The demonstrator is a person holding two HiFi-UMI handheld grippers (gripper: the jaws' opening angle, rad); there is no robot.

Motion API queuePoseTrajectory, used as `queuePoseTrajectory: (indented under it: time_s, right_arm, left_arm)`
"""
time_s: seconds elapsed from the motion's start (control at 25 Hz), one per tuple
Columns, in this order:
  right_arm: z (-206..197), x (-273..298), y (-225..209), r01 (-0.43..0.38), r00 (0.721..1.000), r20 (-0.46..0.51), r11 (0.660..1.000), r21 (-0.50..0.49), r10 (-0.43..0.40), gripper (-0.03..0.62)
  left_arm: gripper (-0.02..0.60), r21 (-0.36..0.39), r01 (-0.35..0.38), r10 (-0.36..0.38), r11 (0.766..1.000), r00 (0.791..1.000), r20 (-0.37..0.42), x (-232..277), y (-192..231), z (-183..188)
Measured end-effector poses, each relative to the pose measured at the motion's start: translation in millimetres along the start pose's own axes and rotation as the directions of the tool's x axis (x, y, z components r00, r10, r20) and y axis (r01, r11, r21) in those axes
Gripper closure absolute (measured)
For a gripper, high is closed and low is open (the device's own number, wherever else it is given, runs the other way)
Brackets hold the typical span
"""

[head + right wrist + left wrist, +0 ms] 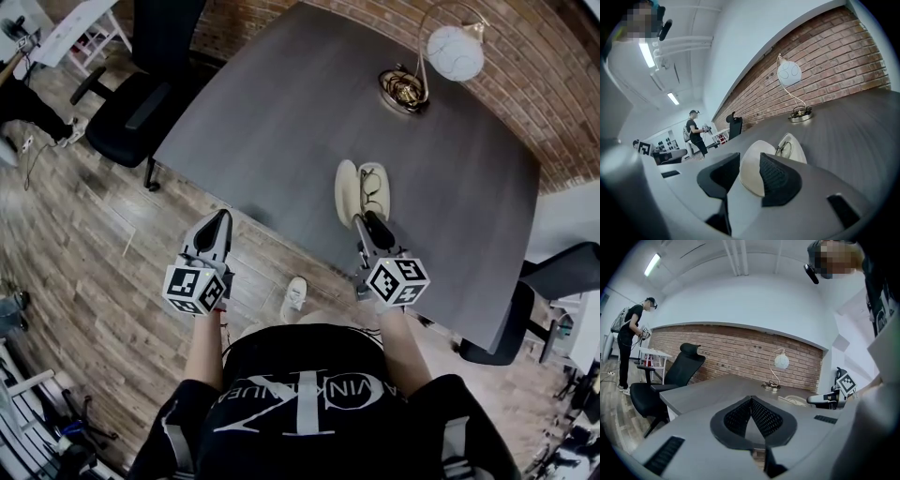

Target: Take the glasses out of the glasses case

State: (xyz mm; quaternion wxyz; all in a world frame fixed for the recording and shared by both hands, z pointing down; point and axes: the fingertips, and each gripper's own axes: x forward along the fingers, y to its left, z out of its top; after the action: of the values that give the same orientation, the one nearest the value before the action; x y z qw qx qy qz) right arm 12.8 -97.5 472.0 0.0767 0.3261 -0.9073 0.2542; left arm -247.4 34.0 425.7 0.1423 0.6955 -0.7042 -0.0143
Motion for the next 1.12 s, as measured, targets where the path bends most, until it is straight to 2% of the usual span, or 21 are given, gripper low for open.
queuePoseTrajectory:
  time_s: [0.28, 0.56, 0.72, 1.12]
  right_arm:
    - [5, 10, -7, 0.032, 0.999, -0.005, 0.999, 0.015, -0.032, 0.476]
    - [6, 4, -13, 0.094, 0.996, 0.002, 0.995, 0.036, -0.094, 0.476]
    - [6, 1, -18, 0.149, 0.989, 0.000, 0.987, 0.054, -0.149, 0.476]
    - [6, 8, -22, 0.273, 0.962, -0.003, 0.958, 0.082, -0.274, 0.476]
  left_arm:
    - [0.566, 0.010, 0.062, -0.062, 0.998, 0.998, -0.011, 38, -5, 7]
    - [0.566, 0.019, 0.179, -0.178, 0.984, 0.983, -0.044, 75, -26, 8]
    - [0.566, 0.025, 0.254, -0.252, 0.967, 0.965, -0.068, 98, -34, 13]
    - [0.566, 0.044, 0.418, -0.410, 0.907, 0.904, -0.122, 150, -45, 21]
